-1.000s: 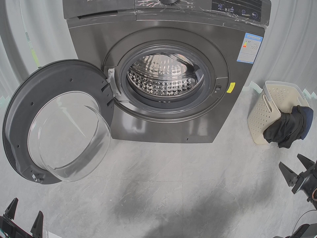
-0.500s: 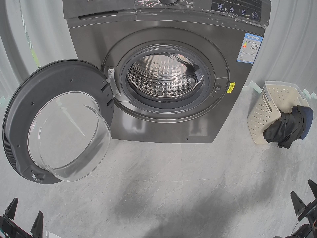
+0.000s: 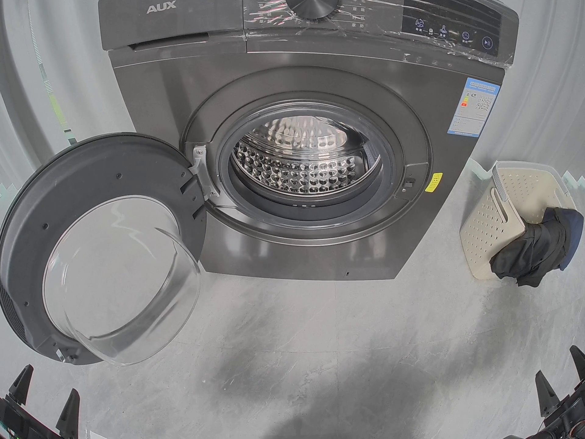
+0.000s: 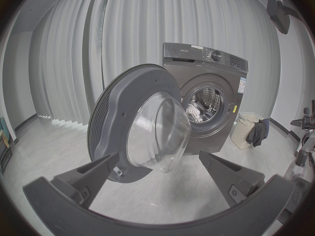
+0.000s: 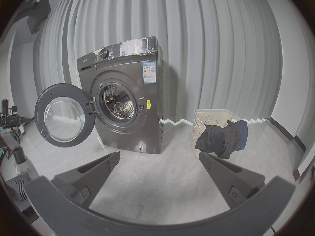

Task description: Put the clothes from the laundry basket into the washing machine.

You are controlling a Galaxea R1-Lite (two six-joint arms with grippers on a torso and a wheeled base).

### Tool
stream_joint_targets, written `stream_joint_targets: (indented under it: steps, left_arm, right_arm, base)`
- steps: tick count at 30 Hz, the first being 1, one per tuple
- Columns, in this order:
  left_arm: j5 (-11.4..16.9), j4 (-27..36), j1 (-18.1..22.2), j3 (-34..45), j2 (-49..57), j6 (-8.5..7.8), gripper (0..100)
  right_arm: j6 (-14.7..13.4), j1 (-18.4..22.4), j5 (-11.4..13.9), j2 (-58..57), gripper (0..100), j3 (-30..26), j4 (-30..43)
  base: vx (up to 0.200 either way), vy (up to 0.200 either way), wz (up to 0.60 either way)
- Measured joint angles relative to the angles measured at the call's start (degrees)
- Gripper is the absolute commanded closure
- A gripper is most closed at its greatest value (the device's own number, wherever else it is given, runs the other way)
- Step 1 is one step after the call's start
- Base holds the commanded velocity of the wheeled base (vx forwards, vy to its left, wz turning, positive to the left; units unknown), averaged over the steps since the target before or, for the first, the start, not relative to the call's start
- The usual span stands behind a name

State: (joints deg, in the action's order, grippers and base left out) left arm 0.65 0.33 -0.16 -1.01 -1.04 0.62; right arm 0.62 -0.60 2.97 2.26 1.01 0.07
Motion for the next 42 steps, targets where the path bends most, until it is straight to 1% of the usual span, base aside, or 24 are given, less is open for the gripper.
stream_joint_targets:
  steps: [4,24,42]
  left_arm:
    - [-0.1,0.0,0.0,0.0,0.0,0.04,0]
    - [-0.1,0.0,0.0,0.0,0.0,0.33,0]
    - [-0.1,-0.1,0.0,0.0,0.0,0.06,0]
  right_arm:
    - [-0.5,0.3,0.0,-0.9,0,0.0,0.1]
    - [-0.2,0.4,-0.1,-1.6,0,0.0,0.0]
    - [-0.2,0.4,-0.1,-1.6,0,0.0,0.0]
  base:
    - [0.000,-0.200,0.00]
    - [0.000,-0.200,0.00]
    - [0.000,-0.200,0.00]
